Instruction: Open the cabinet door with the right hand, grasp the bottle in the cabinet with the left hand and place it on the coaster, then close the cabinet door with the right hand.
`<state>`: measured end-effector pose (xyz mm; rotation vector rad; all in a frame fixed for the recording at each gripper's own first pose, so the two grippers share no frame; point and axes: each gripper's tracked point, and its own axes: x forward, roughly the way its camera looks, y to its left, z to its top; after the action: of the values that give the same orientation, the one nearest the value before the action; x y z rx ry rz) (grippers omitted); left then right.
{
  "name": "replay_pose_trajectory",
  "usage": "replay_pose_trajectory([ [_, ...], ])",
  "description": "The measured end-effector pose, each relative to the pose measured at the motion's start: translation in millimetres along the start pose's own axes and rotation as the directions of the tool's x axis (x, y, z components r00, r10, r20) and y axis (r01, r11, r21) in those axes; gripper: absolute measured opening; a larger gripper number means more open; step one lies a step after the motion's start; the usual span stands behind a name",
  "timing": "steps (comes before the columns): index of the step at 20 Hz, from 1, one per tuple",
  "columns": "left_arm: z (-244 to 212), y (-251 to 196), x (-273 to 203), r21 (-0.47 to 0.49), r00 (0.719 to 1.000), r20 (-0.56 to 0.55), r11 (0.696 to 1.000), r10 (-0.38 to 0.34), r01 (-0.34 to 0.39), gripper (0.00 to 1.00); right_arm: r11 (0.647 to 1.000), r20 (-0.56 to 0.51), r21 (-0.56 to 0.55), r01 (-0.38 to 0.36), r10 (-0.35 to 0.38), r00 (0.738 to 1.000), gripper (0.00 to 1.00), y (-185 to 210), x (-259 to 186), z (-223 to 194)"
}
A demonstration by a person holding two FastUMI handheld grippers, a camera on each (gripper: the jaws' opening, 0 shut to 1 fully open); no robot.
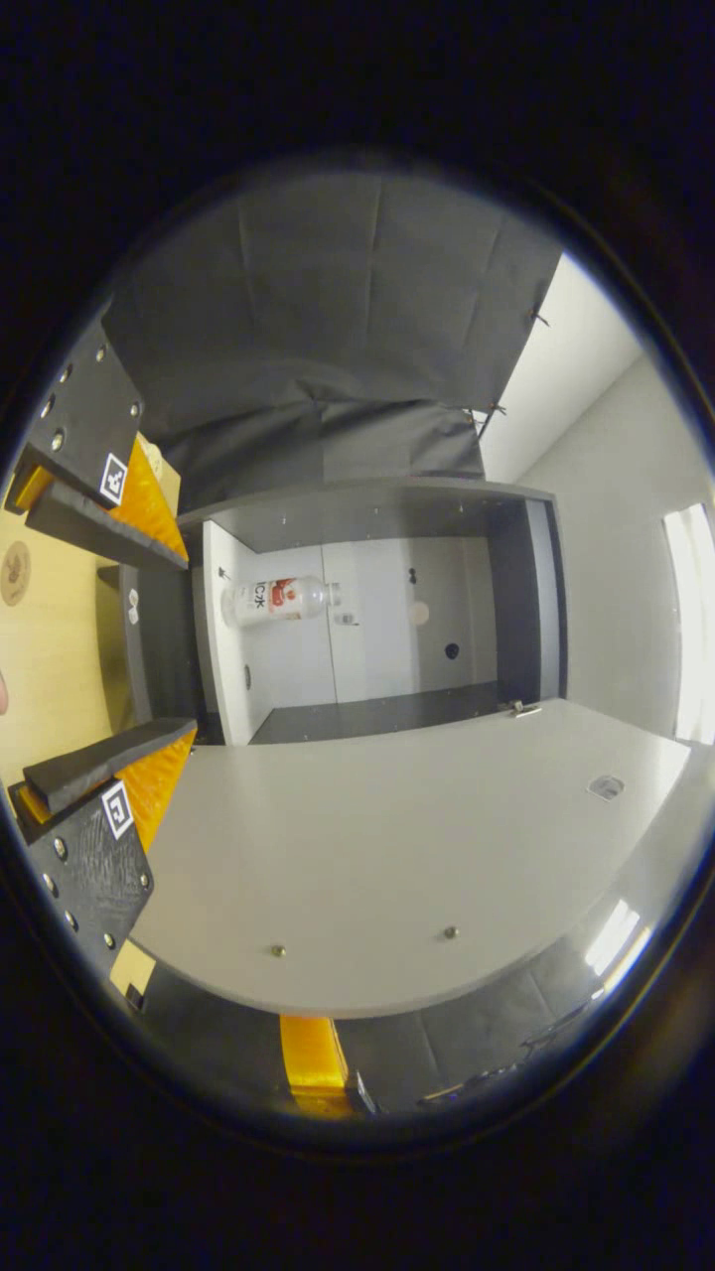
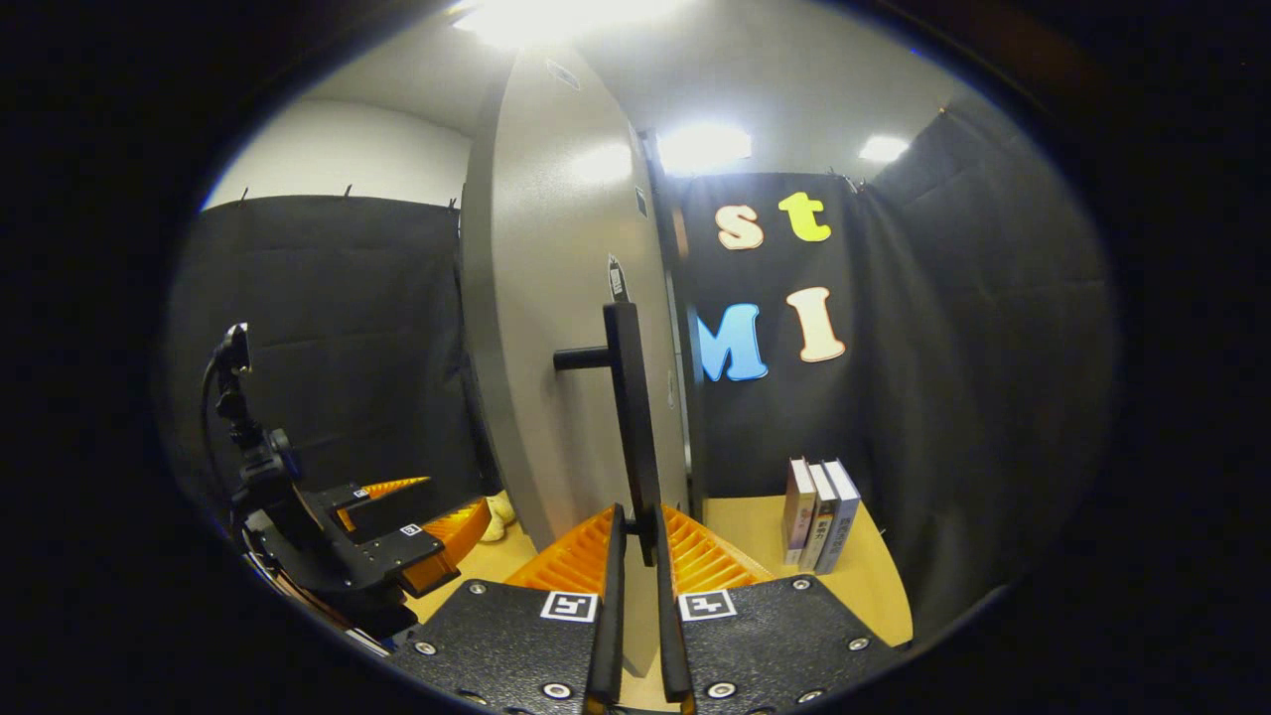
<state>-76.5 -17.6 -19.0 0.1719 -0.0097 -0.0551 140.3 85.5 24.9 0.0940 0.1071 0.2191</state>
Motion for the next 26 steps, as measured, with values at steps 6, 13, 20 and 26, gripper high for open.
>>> replay_pose_trajectory([
  [6, 5, -16, 67, -0.041, 0.998, 0.012, 0.997, -0.064, 0.065, 0.85, 0.995, -0.012, 0.035, 0.097, -0.096, 0.995, 0.3, -30, 3, -3],
  [13, 18, -1, 152, 0.002, 0.996, 0.058, 0.998, -0.062, 0.062, 0.84, 0.969, 0.079, -0.02, 0.246, -0.243, 0.967, 0.81, -56, -9, 13],
  [20, 8, 21, 220, 0.016, 0.997, 0.075, 1.0, -0.019, 0.018, 0.84, 0.955, 0.111, 0.007, 0.295, -0.294, 0.949, 0.93, -60, -11, 12],
  [26, 7, 45, 263, 0.033, 0.995, 0.104, 0.999, 0.014, -0.017, 0.84, 0.945, 0.134, 0.009, 0.327, -0.325, 0.936, 0.93, -59, -13, 12],
])
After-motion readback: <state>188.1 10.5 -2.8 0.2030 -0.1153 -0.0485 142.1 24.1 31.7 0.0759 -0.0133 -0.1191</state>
